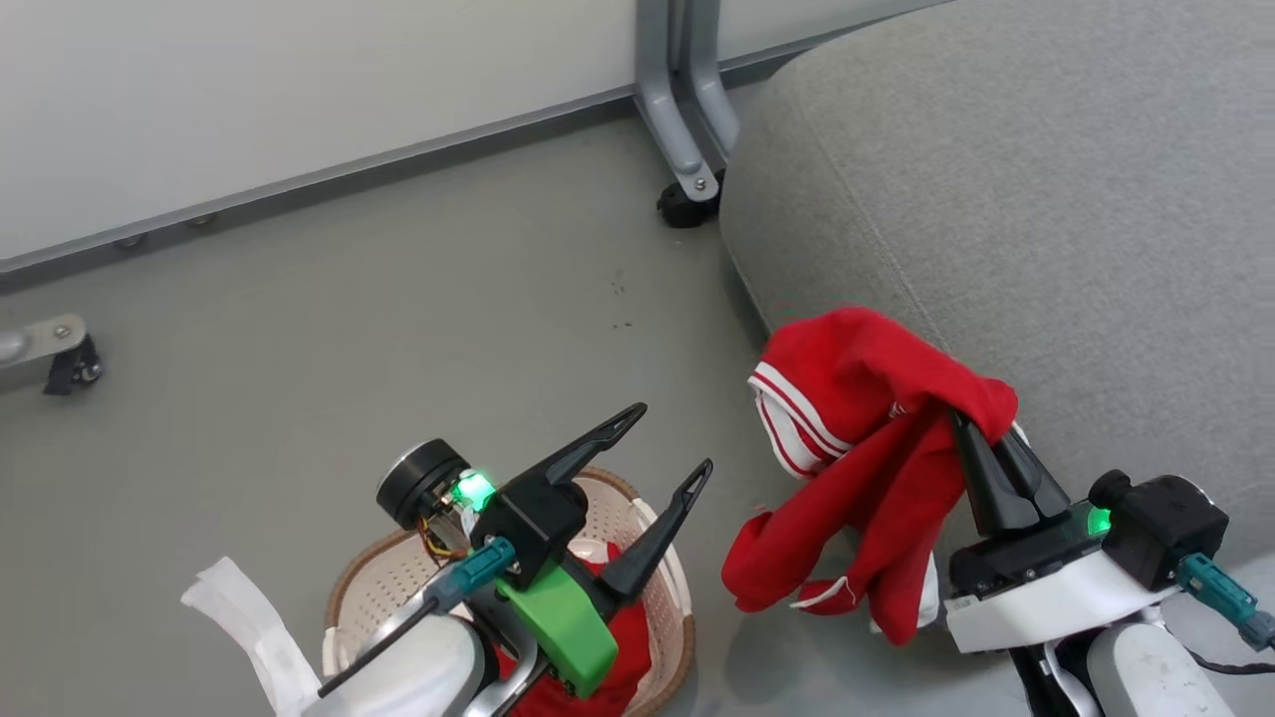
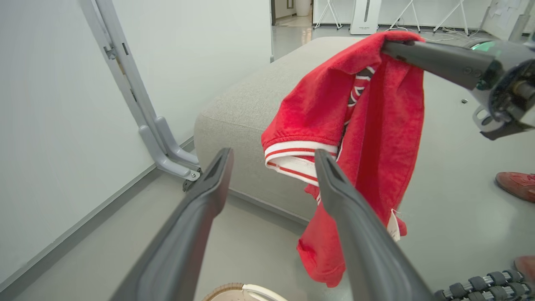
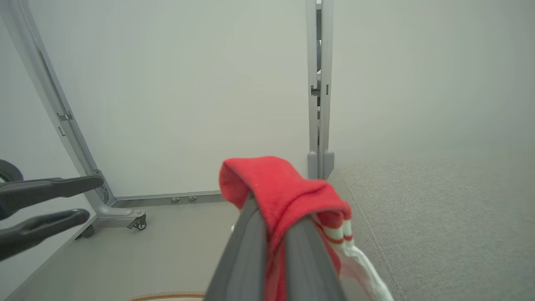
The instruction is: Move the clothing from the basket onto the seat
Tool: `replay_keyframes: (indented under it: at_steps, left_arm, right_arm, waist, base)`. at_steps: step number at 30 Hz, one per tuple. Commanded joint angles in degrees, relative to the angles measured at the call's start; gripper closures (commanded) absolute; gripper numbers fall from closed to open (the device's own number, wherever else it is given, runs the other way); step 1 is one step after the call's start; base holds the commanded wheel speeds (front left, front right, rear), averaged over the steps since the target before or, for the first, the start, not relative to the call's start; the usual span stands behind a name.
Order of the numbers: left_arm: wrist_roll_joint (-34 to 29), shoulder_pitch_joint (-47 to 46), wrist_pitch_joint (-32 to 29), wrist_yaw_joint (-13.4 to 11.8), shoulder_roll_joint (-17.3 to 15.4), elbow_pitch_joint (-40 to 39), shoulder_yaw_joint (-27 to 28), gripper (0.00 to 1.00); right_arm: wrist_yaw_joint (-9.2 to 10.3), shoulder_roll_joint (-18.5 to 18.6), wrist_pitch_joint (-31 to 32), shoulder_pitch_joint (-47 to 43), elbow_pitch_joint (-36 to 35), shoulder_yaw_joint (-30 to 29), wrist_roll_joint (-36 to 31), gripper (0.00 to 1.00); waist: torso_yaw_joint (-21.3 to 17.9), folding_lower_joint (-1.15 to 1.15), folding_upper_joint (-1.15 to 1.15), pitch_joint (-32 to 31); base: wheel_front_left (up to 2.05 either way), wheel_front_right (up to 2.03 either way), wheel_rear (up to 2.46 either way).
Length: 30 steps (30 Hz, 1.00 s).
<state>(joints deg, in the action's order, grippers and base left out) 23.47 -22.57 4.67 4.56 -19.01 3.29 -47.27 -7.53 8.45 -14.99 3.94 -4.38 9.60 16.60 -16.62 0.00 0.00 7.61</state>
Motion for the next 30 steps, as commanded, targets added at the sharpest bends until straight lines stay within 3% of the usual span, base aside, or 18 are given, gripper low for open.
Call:
replay_keyframes:
  at_steps: [1,10,21,27,30]
  left_arm:
    - [-0.6,-1.0,0.0,0.1,-0.7,-0.4,0.3,0.00]
    - [0.0,-3.4,-2.3,0.9,-1.5,-1.9,-0.8,0.00]
    - [3.0,-7.9,-4.1,2.5,-0.7,-0.9,-4.4,0.00]
    - [2.1,-9.2,-5.4,2.2,-2.1,-2.0,-4.8,0.00]
    - [1.5,-11.1,-5.9,2.3,-1.5,-3.0,-5.3,0.00]
  right_arm:
    - [0.08,-0.3,-0.3,-0.6,-0.7,-0.2,-0.4,1.00]
    - [0.08,-2.5,-0.3,-1.7,-2.8,-2.1,-0.9,1.00]
    - [0.08,-4.6,-0.3,-0.5,-7.4,-6.6,-2.7,1.00]
    - [0.08,-1.9,-0.3,8.7,-8.9,-9.0,-3.1,1.00]
    - [0.09,1.0,-0.3,15.2,-10.3,-13.3,-2.9,1.00]
  waist:
    - [-6.0,0.00,0.00,3.0]
    - [-14.6,0.00,0.00,6.9]
    - [-15.2,0.00,0.00,12.6]
    - [-14.6,0.00,0.00,18.2]
    - [-11.8,0.00,0.00,22.2]
  base:
    - [0.00,0.00,0.00]
    - [0.00,0.00,0.00]
    - [0.00,0.00,0.00]
    - [0.00,0.00,0.00]
    - [0.00,0.00,0.00]
